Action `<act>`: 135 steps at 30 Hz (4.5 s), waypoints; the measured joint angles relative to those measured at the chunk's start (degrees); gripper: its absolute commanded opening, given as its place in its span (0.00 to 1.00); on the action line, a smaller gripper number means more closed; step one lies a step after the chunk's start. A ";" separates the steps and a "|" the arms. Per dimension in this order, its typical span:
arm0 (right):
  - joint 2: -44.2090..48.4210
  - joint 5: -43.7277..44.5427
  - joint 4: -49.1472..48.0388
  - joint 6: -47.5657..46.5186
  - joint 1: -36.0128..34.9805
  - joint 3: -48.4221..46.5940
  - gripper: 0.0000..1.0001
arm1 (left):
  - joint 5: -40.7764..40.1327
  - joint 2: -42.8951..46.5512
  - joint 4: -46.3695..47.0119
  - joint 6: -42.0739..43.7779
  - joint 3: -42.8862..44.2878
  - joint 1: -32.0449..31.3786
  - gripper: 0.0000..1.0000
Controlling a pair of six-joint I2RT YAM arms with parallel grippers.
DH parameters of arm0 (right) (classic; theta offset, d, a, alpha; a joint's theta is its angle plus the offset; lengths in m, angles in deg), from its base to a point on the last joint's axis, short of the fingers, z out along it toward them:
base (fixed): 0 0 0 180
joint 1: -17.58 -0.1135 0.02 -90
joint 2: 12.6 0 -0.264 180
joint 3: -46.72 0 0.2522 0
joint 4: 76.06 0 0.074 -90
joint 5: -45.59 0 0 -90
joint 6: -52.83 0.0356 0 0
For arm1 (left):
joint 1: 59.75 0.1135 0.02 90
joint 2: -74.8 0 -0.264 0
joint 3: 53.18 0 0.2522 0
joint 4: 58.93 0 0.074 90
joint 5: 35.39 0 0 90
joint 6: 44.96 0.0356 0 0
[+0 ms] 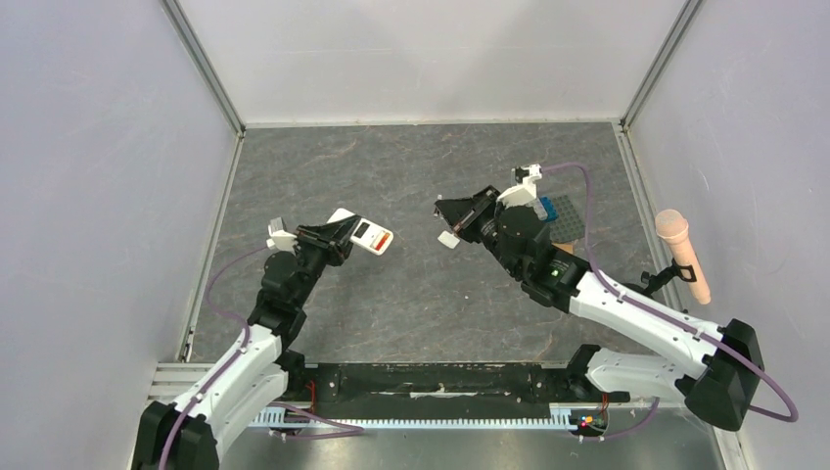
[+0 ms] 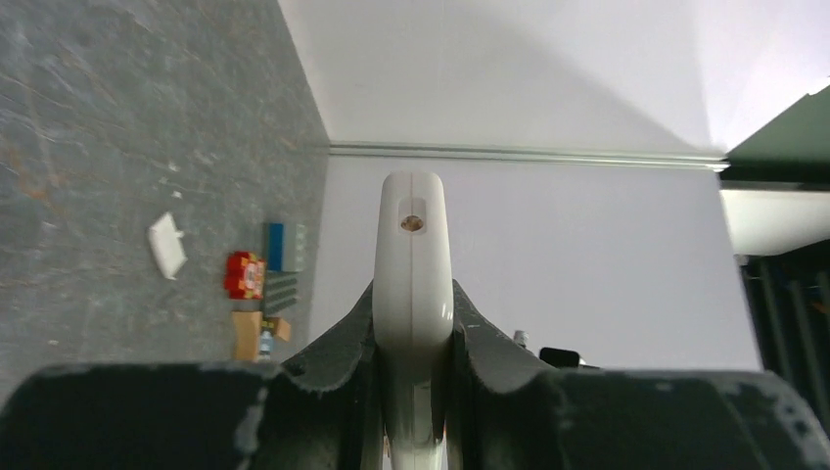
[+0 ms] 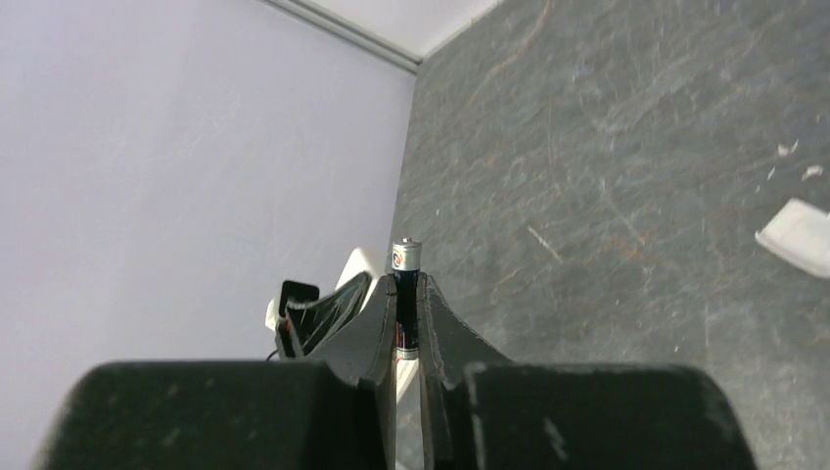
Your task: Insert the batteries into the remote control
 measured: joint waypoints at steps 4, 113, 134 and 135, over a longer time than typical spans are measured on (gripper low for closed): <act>-2.05 3.85 -3.65 -7.02 -1.27 -1.33 0.08 | -2.97 -0.42 2.62 -4.74 -0.02 -3.74 0.02; -18.95 -19.91 15.28 -58.60 -34.82 11.54 0.60 | -12.81 10.40 -51.28 30.91 18.05 -11.39 0.02; -29.66 -20.09 15.67 -75.43 -36.89 2.78 0.42 | -6.97 6.27 -60.22 38.97 23.74 -11.28 0.02; -29.83 -20.15 15.76 -75.91 -36.89 2.60 0.41 | -6.60 5.97 -60.22 39.32 23.74 -11.28 0.02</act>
